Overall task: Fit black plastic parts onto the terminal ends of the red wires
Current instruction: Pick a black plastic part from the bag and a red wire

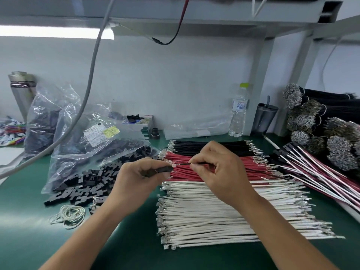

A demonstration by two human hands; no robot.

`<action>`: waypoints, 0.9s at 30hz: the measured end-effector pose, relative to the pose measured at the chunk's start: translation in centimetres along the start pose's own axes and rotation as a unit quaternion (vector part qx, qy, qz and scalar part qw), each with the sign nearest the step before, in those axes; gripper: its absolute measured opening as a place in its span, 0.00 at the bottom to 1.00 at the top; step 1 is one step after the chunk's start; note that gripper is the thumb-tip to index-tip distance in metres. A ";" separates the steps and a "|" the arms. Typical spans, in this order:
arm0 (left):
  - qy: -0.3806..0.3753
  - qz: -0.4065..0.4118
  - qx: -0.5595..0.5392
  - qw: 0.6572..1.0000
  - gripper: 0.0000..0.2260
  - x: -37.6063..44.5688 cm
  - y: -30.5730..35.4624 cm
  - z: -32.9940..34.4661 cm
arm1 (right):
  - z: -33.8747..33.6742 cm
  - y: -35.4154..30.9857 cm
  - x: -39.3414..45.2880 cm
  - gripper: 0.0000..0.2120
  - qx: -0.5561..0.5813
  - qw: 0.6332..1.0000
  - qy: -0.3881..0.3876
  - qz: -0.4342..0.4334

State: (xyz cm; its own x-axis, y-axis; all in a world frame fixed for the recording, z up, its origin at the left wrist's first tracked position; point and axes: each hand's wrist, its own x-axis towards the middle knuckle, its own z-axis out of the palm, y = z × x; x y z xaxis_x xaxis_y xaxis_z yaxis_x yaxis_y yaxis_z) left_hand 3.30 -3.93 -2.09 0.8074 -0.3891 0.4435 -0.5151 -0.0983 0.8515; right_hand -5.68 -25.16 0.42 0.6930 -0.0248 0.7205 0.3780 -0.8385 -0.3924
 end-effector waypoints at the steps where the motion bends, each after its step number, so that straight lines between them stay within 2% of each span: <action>1: -0.001 -0.003 -0.008 1.000 0.13 -0.1 0.1 0.0 | 0.0 0.0 -0.1 0.02 0.000 1.000 -0.004 -0.002; 5: -0.015 -0.010 -0.045 0.999 0.10 -0.2 0.2 0.2 | 0.2 0.0 -0.1 0.02 -0.034 0.999 -0.008 -0.004; 11: -0.022 0.002 -0.065 0.998 0.10 -0.2 0.4 0.1 | 0.1 -0.2 -0.1 0.01 -0.050 0.998 -0.023 -0.010; 20: -0.061 -0.034 -0.145 0.987 0.10 -0.3 0.2 -0.2 | 0.4 0.0 0.2 0.02 0.032 0.996 -0.073 0.046; 22: -0.067 -0.027 -0.112 0.991 0.10 -0.3 0.2 0.0 | 0.4 -0.1 0.2 0.02 0.029 0.996 -0.074 0.038; 25: -0.064 0.019 0.000 0.998 0.09 -0.4 0.1 0.4 | 1.1 -0.7 -0.1 0.02 -0.031 0.996 -0.085 -0.013; 27: -0.054 0.021 0.006 0.998 0.09 -0.3 0.1 0.5 | 1.4 -0.7 -0.1 0.03 -0.036 0.996 -0.085 -0.012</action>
State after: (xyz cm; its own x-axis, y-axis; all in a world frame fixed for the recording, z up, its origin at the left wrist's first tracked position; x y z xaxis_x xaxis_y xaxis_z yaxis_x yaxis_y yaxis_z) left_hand 2.84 -4.22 -2.26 0.7503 -0.4890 0.4449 -0.5508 -0.0901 0.8297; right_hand -5.13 -23.83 -0.22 0.7804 0.0823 0.6198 0.3541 -0.8752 -0.3296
